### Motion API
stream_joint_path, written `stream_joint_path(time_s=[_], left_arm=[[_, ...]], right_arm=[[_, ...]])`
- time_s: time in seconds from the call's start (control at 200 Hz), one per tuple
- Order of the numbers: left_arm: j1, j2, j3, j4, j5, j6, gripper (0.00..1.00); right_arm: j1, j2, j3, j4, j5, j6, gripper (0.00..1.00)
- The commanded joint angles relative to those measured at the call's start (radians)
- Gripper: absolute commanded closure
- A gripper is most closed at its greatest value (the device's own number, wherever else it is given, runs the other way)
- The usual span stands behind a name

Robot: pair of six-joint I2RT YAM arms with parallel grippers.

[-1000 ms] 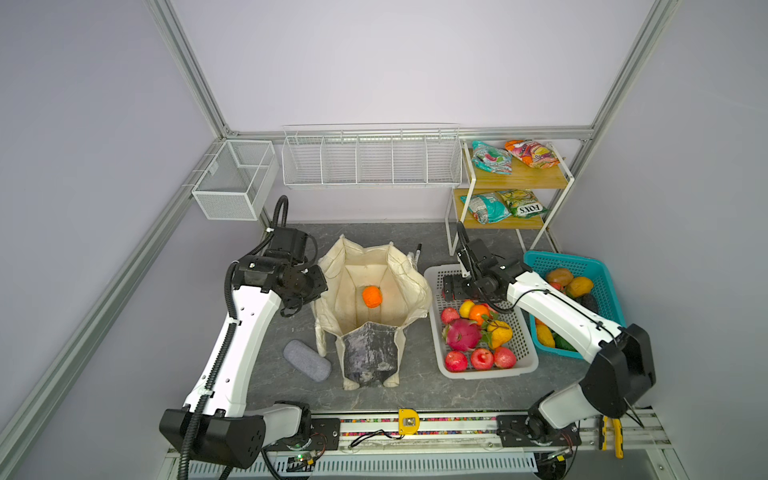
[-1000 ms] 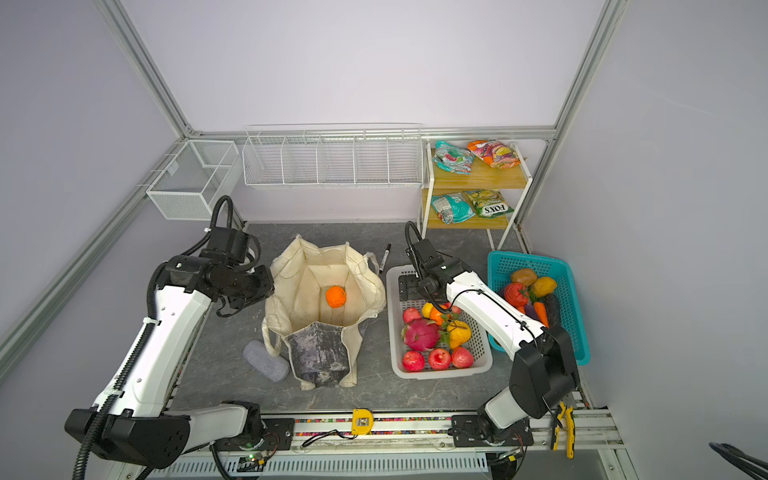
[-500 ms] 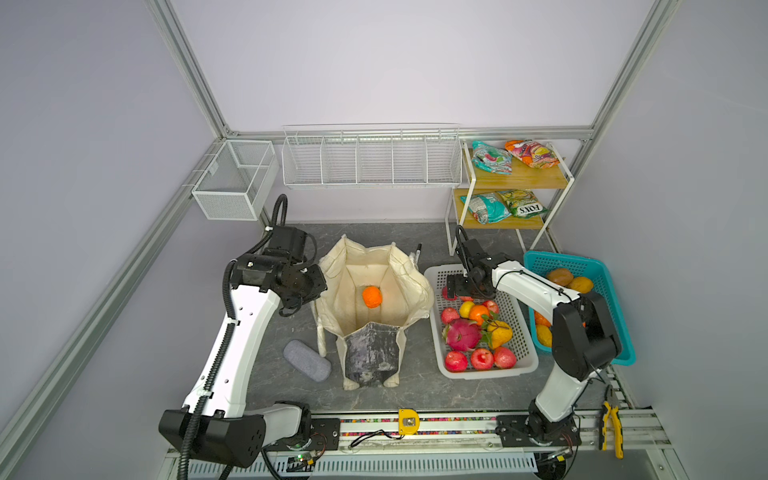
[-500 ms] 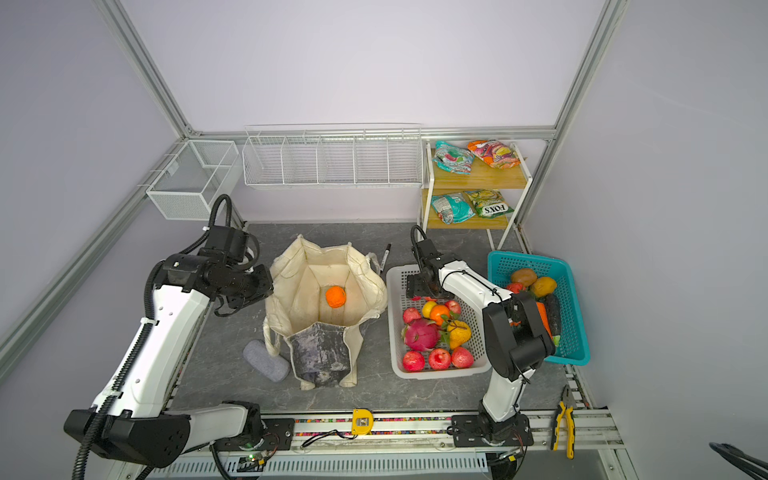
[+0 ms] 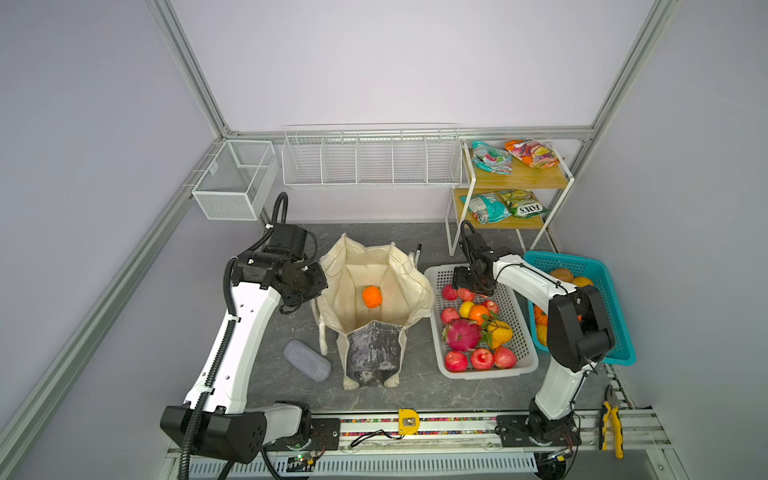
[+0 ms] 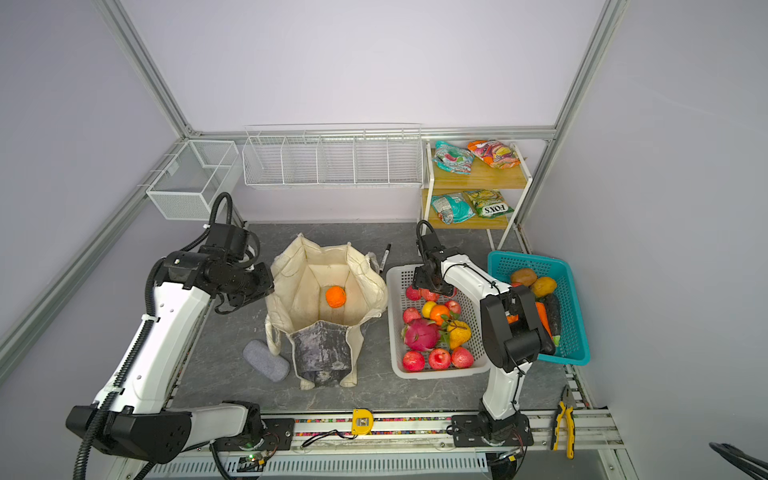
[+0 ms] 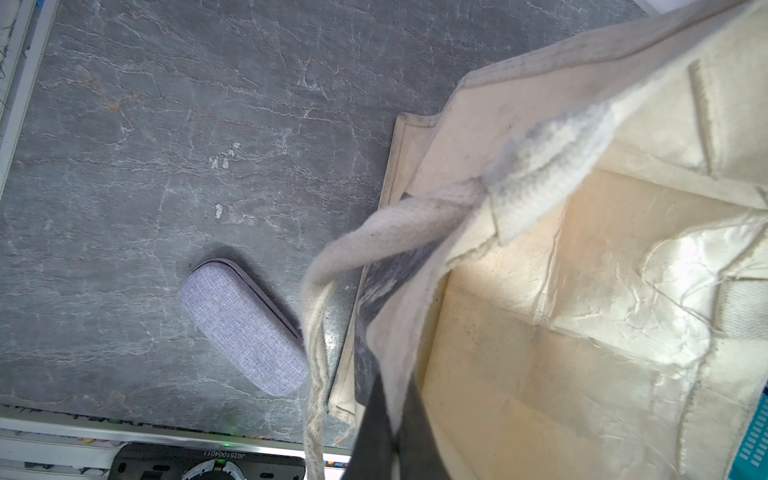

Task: Place the food into the grocery bag and tie it
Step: 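Move the right gripper back over the white basket of apples, then lower the right gripper and grasp a red apple in the basket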

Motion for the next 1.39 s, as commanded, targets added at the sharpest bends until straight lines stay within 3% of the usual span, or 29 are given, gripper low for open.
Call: stream_joint_path(time_s=[0.0,0.24,0.47,1.39], left_arm=[[0.001,0.004,0.035,-0.014,0.006,0.007,1.00],[0.001,-0.009,0.024,-0.014,-0.007,0.009,1.00],[0.001,-0.027,0.001,-0.002,-0.010,0.000,1.00],[0.001,-0.023,-0.016,0.015,0.000,-0.010,1.00]], right_arm=[[-0.004,0.007,0.019,-0.051,0.009,0.141,0.18],[-0.008,-0.029,0.018,-0.082,0.020,0.299,0.13],[-0.015,-0.029,0.029,-0.094,0.039,0.311,0.05],[-0.032,0.099,0.051,-0.030,-0.012,0.369,0.12]])
